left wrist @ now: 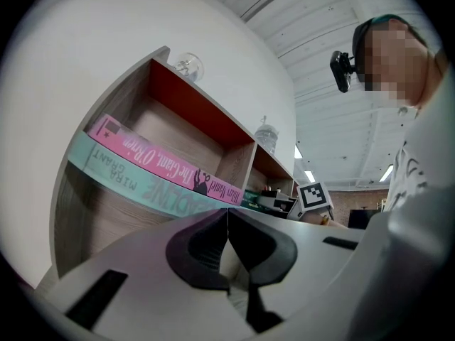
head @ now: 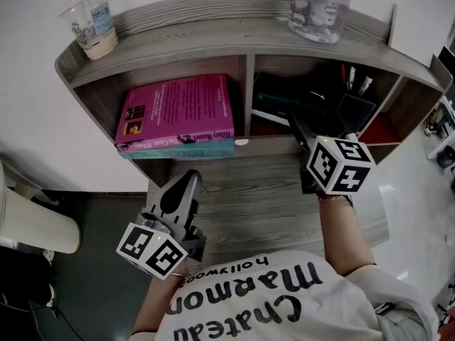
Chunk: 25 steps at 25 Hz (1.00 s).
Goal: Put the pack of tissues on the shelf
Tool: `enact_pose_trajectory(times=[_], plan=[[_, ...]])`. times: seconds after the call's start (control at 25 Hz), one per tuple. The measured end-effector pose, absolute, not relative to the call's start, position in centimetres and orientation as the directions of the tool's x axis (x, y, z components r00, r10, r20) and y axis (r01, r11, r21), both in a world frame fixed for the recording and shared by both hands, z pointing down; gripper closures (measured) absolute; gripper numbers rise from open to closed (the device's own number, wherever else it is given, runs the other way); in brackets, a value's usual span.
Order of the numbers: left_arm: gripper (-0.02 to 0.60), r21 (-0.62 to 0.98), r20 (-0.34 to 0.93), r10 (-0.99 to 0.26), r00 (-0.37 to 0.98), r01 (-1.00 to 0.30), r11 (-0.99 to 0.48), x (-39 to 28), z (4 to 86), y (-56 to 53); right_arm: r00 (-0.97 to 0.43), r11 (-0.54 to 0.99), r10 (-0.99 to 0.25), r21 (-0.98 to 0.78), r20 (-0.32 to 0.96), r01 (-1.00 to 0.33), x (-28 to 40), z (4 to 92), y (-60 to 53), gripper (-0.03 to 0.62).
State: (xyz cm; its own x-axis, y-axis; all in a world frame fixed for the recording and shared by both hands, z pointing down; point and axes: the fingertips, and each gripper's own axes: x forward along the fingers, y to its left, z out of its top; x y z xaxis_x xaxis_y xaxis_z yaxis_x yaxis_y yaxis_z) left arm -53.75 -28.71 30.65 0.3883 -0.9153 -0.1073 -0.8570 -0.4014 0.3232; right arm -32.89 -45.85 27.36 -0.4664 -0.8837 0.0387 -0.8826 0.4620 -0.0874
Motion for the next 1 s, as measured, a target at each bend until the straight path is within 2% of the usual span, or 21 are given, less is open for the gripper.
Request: enact_pose_trajectory(times=[0.48, 0.8, 0.92, 1.0], plan=[[0.565, 0.307, -0.112, -0.934, 0.339, -0.882, -0.357, -51.6, 29.5, -27.1, -0.496, 0.490, -0.866, -0.090, 0.059, -0.867, -33.0, 27.5, -45.7, 0.227], [0.565, 0.291, -0.119, -0.948, 0.296, -0.902, -0.319, -48.7, 28.8, -24.6, -0.571, 0.561, -0.818, -0.123, 0.071, -0.819, -32.4, 27.8, -43.4, 0.229], [0.565, 0.278, -0.124, -0.949, 0.290, -0.908, -0.313, -46.9, 28.2, -23.5, -0.611, 0.598, -0.789, -0.148, 0.064, -0.788, -31.9, 27.6, -42.0, 0.256], [0.565, 0.272, -0.124, -0.950, 0.286, -0.911, -0.310, -45.6, 28.0, -22.8, -0.628, 0.615, -0.776, -0.157, 0.056, -0.773, -31.1, 27.5, -41.1, 0.301]])
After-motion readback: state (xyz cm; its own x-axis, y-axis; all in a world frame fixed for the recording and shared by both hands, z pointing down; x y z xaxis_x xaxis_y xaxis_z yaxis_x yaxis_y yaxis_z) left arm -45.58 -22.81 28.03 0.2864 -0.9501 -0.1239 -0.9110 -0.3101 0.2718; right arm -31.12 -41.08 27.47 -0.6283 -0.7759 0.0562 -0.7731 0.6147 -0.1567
